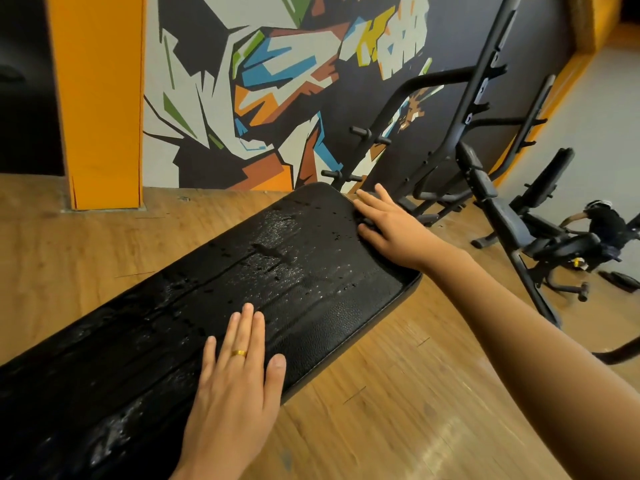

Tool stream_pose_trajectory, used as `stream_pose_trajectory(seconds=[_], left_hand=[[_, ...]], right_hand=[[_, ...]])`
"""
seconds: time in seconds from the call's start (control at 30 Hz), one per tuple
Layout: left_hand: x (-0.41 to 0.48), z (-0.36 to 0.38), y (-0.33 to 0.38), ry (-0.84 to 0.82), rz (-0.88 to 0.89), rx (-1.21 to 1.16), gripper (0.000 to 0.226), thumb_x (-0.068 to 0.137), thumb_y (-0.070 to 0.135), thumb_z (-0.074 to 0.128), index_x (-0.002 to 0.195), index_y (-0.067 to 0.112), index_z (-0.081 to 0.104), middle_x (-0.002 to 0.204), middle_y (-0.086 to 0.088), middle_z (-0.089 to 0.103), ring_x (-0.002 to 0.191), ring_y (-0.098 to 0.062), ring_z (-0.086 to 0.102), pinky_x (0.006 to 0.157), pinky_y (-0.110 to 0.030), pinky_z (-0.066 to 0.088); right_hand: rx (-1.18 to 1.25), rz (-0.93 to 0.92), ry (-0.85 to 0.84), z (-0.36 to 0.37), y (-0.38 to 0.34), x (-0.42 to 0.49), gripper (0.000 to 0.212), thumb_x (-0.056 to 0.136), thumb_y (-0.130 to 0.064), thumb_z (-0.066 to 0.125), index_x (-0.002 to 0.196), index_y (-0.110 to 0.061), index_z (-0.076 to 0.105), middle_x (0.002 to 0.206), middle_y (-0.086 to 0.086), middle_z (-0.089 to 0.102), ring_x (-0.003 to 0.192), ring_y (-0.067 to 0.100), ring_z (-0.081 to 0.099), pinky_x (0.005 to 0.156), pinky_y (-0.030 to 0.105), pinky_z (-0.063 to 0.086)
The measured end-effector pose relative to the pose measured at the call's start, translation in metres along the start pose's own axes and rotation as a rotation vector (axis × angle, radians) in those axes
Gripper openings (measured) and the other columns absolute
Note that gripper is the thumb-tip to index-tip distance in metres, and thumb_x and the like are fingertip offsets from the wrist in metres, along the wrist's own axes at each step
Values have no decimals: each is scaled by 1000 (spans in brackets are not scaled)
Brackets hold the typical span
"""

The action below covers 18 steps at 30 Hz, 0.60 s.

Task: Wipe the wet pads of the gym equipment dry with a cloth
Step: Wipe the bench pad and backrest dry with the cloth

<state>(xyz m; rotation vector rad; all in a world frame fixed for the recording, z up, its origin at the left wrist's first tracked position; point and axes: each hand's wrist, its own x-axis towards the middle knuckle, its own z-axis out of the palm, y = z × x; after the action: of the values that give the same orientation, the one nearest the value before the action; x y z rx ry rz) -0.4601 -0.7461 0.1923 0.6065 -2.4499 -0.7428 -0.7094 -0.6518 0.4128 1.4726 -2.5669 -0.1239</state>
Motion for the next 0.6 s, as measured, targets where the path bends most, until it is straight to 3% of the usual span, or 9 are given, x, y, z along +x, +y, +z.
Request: stream_pose_trajectory(seconds=[0.17,0.27,0.37,0.5,0.6], left_hand=[[-2,0,1,14,1,-5,78,94,65,-15,158,23,-3,167,9,-11,149,2,-23,124,-38,-4],[-2,-1,1,14,-5,1,75,98,63,-10,159,21,4,168,6,-3,153,-2,-13,125,-41,2],[-1,-1,1,9,1,17,74,99,61,-8,159,20,5,168,5,-3,153,-4,-11,125,-41,2],[-2,-4,2,0,10,-7,76,96,63,-12,159,21,-1,168,8,-10,152,-2,-17,125,-38,-5],[-3,-5,3,9,15,-11,73,100,61,-6,160,20,1,168,6,-7,153,-4,-14,125,-39,-3]], right_hand=[[50,-44,-3,-4,6,-20,61,107,-19,45,160,-13,17,169,1,8,156,23,-1,126,39,4],[38,-44,-15,-8,1,-13,59,107,-16,44,160,-12,19,169,2,13,156,23,4,124,35,5],[57,-27,-48,-9,-9,16,54,107,-17,43,158,-10,26,167,7,19,155,31,7,124,43,12],[82,-12,-53,-10,-17,42,46,107,-15,42,151,-5,35,158,15,32,148,35,22,119,43,22],[57,-33,-46,-10,-12,29,52,106,-14,43,156,-7,29,164,11,25,152,32,16,124,46,17]])
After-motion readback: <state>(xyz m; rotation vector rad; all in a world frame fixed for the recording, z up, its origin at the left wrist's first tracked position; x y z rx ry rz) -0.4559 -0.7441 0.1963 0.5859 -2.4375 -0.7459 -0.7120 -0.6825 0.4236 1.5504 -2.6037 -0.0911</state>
